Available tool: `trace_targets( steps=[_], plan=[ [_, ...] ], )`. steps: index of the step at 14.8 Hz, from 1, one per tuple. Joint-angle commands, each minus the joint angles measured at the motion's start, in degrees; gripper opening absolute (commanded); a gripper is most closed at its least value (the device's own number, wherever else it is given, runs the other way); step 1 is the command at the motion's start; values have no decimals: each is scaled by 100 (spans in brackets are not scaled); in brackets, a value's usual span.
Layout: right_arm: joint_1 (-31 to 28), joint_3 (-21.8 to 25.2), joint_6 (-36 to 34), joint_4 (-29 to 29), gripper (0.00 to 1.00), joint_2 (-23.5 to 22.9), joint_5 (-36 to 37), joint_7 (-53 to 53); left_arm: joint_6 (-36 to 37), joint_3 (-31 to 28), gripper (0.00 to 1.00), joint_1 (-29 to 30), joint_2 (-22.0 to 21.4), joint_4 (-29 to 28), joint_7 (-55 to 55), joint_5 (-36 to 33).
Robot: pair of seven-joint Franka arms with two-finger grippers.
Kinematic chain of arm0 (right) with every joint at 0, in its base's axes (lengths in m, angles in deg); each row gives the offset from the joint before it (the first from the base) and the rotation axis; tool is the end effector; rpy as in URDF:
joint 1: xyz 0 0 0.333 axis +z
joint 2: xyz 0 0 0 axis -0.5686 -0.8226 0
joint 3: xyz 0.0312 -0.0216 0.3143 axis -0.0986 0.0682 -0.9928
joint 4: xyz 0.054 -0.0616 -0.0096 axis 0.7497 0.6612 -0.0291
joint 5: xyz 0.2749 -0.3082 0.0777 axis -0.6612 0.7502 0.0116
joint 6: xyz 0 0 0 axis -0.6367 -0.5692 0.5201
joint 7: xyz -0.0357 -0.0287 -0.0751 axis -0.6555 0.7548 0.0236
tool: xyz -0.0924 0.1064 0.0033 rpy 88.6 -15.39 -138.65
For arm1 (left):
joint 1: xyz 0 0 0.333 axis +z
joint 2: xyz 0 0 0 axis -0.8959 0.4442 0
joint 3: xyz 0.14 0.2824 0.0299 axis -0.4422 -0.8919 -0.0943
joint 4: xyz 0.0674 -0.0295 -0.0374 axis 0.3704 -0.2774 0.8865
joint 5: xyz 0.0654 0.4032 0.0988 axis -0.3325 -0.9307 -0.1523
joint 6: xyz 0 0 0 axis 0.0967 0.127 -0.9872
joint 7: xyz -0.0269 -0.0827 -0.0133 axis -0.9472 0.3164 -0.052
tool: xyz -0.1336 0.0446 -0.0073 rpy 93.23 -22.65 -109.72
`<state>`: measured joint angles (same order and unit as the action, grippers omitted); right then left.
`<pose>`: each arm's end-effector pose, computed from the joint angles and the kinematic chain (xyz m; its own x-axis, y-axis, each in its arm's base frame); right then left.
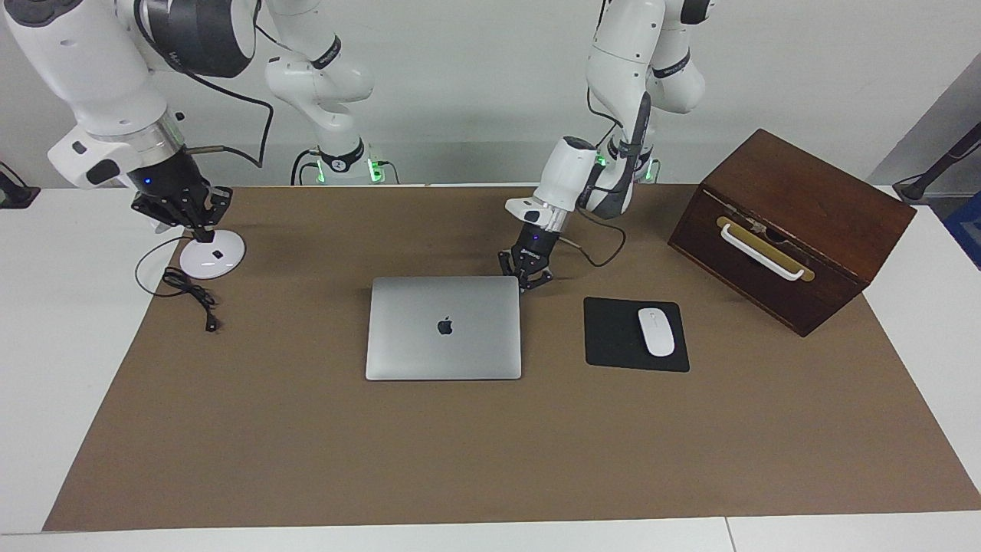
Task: Close laptop with both arms
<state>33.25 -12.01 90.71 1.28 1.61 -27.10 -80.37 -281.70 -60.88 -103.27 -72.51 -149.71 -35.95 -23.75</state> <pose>0.6090 -0.0419 0.5776 0.9986 0.0505 -0.0162 0.0512 -0.9976 0.0466 0.4226 -0.3622 0.2352 0.6862 -0.3787 0.6211 -0.5468 -0.8316 0.0971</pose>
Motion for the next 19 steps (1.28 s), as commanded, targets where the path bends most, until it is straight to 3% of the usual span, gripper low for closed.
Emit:
trace_targets(
  steps=[1,3,8,10,14,19],
  plan=[
    [-53,-80,-44,139,0,114,-135,228,794,14,0,123,-732,-171,-131,-96],
    [-9,-97,-149,183,0,202,-135,684,1583,14,0,158,-1136,-171,-87,-96],
    [-35,-106,-149,183,0,228,-126,615,3465,14,0,158,-2006,-92,-43,-96],
    [-53,-97,-132,236,100,246,-117,598,4351,-55,0,167,-2437,65,-43,-96],
    [-149,-71,-158,254,100,298,-91,563,6636,-152,0,483,-2948,960,-25,-96],
    [-159,-71,-114,307,100,316,-91,554,8492,-196,0,1053,-2957,2103,-8,-96]
  ],
)
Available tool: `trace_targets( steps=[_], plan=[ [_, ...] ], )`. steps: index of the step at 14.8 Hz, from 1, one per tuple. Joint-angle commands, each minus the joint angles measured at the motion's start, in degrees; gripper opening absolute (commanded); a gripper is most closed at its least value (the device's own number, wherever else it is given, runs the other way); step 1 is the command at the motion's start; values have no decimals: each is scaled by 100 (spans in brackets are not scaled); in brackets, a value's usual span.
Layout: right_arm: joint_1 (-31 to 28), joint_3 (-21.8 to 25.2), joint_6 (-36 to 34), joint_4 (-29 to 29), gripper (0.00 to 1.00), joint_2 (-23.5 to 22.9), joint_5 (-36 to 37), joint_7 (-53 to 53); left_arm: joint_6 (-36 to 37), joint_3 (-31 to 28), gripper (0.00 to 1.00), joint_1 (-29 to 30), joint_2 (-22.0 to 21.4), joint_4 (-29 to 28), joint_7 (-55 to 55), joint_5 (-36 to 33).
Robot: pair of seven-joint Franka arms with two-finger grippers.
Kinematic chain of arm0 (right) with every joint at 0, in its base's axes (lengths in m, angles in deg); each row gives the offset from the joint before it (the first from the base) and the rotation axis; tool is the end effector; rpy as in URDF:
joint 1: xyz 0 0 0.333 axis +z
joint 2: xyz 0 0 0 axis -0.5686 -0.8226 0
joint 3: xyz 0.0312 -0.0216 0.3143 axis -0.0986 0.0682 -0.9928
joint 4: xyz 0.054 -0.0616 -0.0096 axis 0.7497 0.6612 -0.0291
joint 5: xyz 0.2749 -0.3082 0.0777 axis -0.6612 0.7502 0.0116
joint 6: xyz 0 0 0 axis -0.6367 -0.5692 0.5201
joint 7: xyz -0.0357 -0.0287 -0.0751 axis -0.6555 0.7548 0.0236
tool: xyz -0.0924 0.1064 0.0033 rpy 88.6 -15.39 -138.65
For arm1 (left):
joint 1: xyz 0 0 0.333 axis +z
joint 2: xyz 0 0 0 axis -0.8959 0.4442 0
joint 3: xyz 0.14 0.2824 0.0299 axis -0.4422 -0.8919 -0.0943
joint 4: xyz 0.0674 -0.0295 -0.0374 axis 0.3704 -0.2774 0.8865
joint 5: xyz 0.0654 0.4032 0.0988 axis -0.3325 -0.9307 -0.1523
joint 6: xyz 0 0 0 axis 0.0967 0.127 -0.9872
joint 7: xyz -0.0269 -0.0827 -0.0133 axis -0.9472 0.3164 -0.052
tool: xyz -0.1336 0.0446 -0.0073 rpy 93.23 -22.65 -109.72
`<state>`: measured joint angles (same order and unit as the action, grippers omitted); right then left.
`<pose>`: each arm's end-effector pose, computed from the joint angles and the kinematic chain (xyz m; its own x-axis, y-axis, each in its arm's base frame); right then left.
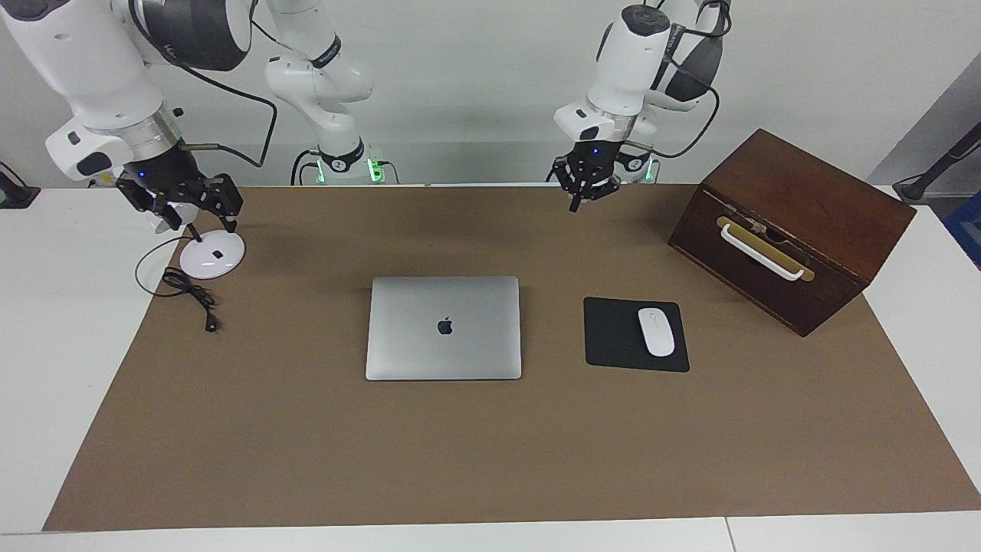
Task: Close laptop with both arms
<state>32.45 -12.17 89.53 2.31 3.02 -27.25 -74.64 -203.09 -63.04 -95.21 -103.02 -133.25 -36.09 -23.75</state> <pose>0.5984 -0.0479 0.5818 0.9978 -0.0614 -0.0253 -0.0603 -0.9972 0.0442 0.4234 -0.2689 0.4870 0.9033 -0.4122 0.1185 -0.4238 -0.9004 0.0983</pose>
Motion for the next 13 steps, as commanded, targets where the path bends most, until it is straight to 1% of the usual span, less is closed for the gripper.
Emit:
trace_targets(
  steps=[1,3,5,7,9,10,11,12,13],
  plan=[
    [-78,-54,4,204,100,167,-76,-19,922,20,0,423,103,633,128,-95],
    [-78,-63,13,213,100,175,-85,-19,1467,2,0,897,147,933,410,-95],
    [-70,-63,13,213,100,175,-85,-27,1776,-6,0,1390,138,1021,804,-130],
    [-78,-63,13,213,100,175,-85,-36,1856,2,0,1908,164,1109,1061,-148],
    [-78,-63,13,213,100,175,-85,-45,1856,2,0,2252,199,1188,1070,-148],
    [-78,-63,5,213,100,175,-94,-45,1848,2,3,2436,208,1206,1061,-183],
    [-78,-63,-13,213,100,175,-85,-45,1795,2,30,2568,217,1224,1052,-288],
    [-78,-63,-13,213,100,175,-94,-45,1734,2,80,2622,261,1250,1009,-332],
    [-78,-63,-13,221,100,175,-103,-36,1681,2,100,2736,331,1354,991,-385]
  ],
)
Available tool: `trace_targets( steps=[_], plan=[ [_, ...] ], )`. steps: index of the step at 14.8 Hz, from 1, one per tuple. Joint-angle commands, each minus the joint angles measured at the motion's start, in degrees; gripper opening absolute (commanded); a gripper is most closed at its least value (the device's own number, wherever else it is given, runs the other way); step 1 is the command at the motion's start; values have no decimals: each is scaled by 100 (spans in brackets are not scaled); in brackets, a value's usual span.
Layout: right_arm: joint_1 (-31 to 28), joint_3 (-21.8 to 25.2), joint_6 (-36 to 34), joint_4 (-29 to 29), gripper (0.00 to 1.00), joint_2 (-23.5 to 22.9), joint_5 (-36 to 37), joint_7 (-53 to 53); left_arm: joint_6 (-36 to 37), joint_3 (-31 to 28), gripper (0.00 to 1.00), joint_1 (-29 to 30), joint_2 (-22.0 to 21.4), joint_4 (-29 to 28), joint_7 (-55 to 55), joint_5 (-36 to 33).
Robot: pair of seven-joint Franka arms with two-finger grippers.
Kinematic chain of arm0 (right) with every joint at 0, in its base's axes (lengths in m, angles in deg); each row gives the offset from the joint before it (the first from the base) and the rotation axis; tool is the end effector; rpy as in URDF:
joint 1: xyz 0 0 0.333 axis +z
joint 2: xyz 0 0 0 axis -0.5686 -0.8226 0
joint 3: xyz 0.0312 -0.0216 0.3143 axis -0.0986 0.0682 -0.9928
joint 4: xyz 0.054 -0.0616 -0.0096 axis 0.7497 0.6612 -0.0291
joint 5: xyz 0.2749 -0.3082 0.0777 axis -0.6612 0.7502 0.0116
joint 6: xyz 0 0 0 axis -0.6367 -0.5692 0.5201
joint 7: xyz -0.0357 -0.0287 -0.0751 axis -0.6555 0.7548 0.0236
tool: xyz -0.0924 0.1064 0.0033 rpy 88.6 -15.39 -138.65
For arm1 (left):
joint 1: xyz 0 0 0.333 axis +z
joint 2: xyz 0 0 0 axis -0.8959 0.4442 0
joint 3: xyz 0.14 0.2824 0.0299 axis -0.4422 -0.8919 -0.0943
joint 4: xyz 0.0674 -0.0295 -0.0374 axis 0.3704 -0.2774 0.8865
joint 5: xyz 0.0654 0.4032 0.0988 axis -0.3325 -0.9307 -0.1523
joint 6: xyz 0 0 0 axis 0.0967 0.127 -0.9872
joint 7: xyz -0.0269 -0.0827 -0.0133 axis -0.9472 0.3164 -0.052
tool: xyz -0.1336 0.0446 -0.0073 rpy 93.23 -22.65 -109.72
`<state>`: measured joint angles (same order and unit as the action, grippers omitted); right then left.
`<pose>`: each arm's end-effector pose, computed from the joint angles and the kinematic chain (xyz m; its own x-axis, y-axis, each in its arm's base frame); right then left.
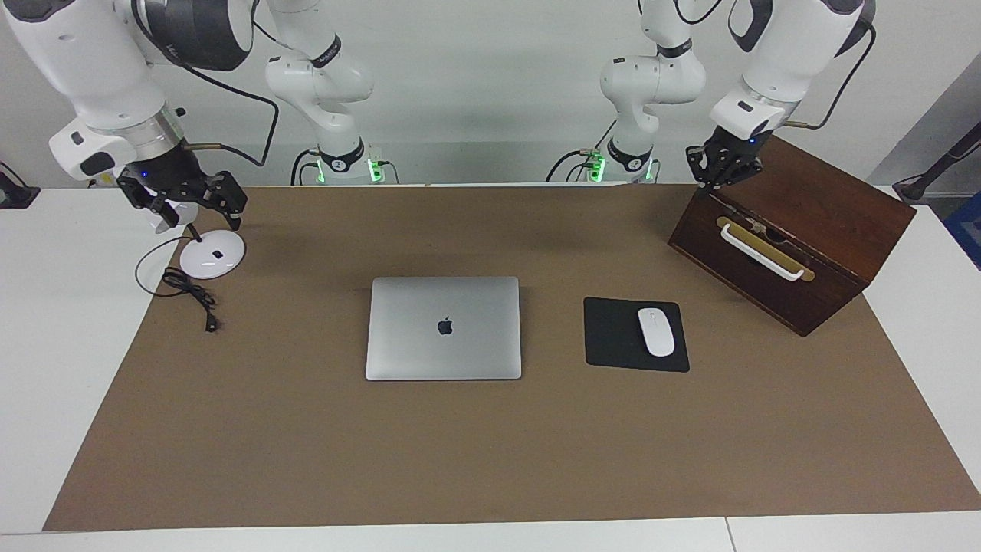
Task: Close laptop with both arms
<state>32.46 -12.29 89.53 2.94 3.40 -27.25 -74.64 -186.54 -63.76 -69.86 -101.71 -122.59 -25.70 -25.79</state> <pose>0.5962 -0.0465 0.5803 0.9978 -0.0592 -0.0297 -0.0578 -0.9974 0.0438 0.4908 -0.0530 0.5435 0.9828 -0.1847 0.0082 -0.1849 -0.9810 0.0594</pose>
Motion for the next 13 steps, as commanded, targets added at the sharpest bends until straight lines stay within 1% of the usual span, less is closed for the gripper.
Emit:
trace_targets(
  steps=[1,6,10,13],
  plan=[
    [-79,-52,-13,167,100,146,-103,-36,16,75,100,349,261,429,-39,-182],
    [-79,-52,-13,176,100,147,-103,-45,60,75,100,666,657,1079,-39,-147],
    [-79,-52,-13,185,100,147,-103,-36,175,75,100,676,1184,1712,-48,-138],
    [-79,-52,4,220,100,155,-103,-45,52,75,100,667,1352,1731,-48,-155]
  ],
)
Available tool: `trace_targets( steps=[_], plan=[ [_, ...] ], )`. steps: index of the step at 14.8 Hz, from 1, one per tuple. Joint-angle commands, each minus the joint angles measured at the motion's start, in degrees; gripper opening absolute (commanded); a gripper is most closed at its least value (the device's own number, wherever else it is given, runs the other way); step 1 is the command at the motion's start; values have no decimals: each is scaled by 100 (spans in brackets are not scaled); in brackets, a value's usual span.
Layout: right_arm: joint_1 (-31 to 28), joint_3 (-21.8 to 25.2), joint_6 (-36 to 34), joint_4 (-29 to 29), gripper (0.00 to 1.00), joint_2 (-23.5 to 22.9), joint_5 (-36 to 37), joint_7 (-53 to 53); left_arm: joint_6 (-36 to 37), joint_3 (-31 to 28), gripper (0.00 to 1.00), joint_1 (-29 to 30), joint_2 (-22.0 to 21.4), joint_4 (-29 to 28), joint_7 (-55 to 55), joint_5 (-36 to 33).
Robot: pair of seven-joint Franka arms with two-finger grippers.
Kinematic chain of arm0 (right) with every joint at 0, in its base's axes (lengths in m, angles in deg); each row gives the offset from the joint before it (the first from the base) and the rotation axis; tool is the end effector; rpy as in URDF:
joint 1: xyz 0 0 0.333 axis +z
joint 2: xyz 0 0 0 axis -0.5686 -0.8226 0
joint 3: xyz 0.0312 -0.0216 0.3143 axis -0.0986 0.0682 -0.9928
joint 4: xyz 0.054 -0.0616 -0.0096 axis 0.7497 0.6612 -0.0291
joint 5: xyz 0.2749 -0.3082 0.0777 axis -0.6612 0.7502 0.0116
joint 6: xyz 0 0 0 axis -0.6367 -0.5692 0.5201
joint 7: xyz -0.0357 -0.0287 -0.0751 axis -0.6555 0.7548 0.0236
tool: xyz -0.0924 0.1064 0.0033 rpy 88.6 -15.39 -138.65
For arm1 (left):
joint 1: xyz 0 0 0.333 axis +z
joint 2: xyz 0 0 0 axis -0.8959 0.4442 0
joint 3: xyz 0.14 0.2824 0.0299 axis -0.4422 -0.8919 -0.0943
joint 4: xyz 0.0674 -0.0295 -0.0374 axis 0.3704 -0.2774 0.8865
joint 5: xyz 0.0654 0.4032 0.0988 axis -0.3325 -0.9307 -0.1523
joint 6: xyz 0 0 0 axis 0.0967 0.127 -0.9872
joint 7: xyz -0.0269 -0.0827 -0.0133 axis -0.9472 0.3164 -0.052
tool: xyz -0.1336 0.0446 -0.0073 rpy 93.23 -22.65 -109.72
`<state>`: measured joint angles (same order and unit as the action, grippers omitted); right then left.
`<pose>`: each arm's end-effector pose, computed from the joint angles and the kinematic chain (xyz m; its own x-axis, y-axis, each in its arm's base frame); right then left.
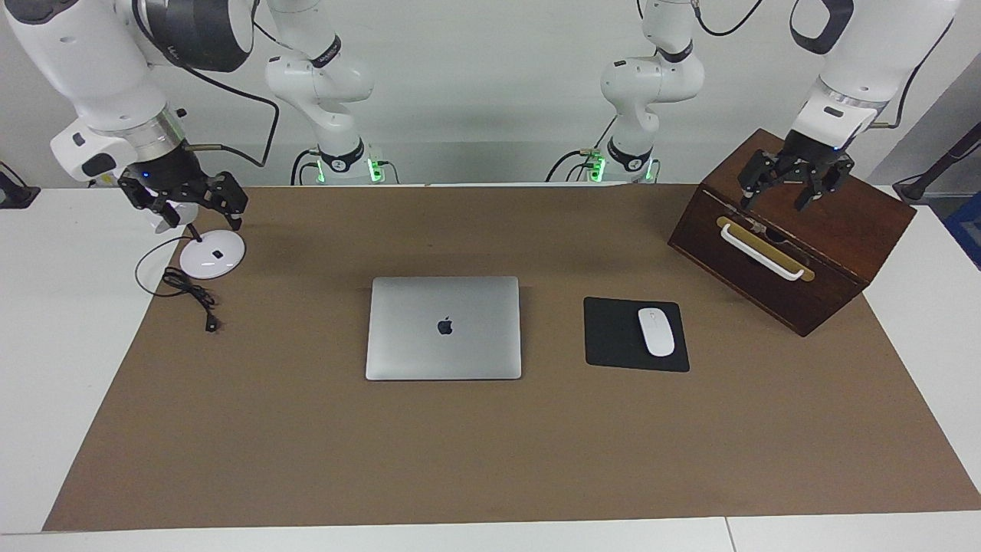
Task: Close laptop with both arms
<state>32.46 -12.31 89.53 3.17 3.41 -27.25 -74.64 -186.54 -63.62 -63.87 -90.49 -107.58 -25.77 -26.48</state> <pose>0.5959 -0.0463 0.5784 0.9977 -0.0588 -0.0335 -0.0573 -0.9974 0.0438 0.5641 -0.0009 0.5738 0.9939 -0.0835 0.0726 -0.0865 -0.9955 0.0384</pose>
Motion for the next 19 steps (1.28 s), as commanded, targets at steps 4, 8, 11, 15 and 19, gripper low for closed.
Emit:
trace_targets(
  steps=[4,8,11,15,19],
  plan=[
    [-79,-49,48,285,100,207,-103,-45,77,61,100,33,186,81,-51,-130],
    [-79,-49,57,285,100,207,-111,-45,87,78,100,-37,159,90,-68,-138],
    [-79,-58,57,302,100,216,-111,-45,60,87,100,-20,37,134,-42,-139],
    [-70,-58,57,311,100,216,-111,-45,148,87,100,32,-43,81,-68,-138],
    [-70,-58,48,320,100,225,-111,-36,174,78,100,41,-43,72,-95,-138]
  ],
)
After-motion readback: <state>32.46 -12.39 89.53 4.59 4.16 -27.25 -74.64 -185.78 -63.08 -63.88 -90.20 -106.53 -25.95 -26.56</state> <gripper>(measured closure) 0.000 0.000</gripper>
